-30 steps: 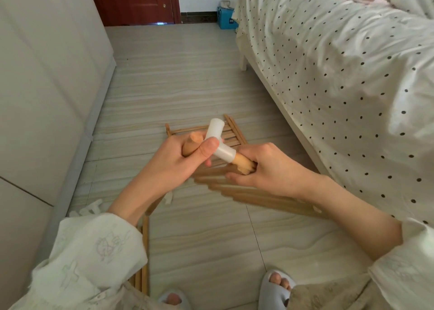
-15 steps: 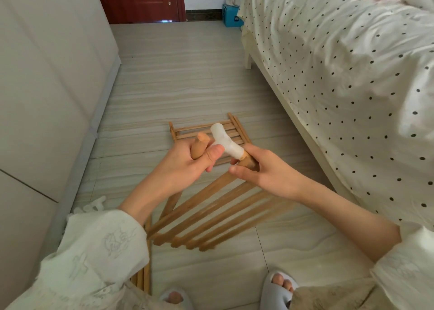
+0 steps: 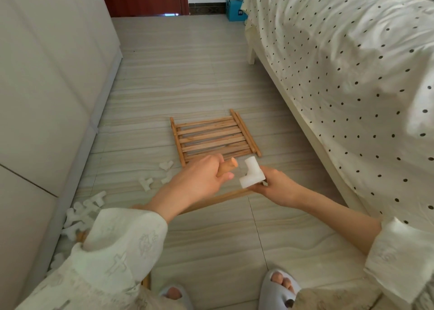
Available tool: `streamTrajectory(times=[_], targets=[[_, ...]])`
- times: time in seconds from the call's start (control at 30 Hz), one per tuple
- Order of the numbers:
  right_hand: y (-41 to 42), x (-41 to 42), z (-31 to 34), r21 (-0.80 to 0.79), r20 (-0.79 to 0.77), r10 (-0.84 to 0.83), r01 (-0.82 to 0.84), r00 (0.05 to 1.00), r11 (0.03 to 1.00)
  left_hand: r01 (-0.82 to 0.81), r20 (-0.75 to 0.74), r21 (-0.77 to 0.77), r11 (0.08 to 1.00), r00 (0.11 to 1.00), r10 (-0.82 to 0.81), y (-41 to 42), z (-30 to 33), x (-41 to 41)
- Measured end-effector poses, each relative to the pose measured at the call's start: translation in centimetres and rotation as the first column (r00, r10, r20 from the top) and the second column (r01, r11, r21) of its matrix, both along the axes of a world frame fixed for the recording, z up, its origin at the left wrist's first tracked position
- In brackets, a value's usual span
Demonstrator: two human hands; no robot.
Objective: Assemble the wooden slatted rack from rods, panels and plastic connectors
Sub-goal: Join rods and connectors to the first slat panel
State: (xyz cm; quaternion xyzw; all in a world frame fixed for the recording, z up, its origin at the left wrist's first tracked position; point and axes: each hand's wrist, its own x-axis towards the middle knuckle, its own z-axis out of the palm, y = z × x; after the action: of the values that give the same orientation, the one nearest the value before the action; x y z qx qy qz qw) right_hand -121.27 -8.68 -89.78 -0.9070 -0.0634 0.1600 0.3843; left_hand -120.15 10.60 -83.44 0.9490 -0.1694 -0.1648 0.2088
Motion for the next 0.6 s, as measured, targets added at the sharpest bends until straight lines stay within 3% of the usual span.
streamTrajectory(times=[0.17, 0.3, 0.37, 0.6], targets=[[-0.7, -0.2, -0.8, -0.039, -0.113, -0.061, 0.057, 0.992, 0.998, 0.006, 0.341, 0.172, 0.985, 0.938, -0.065, -1.0, 0.5, -1.3], [-1.5, -0.8, -1.1, 0.033, -0.195, -0.109, 0.118, 0.975, 0.992, 0.052, 0.146, 0.429, 0.902, 0.981, -0.126, -0.7, -1.0, -1.5], [-1.2, -1.3, -1.2, 0.049, -0.216, -0.09, 0.103, 0.972, 0.993, 0.102, 0.069, 0.444, 0.89, 0.987, -0.148, -0.8, -1.9, -1.5], [0.0, -1.5, -0.8, 0.009, -0.185, -0.042, 0.044, 0.982, 0.999, 0.202, 0.184, 0.394, 0.897, 0.938, -0.293, -0.9, -3.6, -1.3]])
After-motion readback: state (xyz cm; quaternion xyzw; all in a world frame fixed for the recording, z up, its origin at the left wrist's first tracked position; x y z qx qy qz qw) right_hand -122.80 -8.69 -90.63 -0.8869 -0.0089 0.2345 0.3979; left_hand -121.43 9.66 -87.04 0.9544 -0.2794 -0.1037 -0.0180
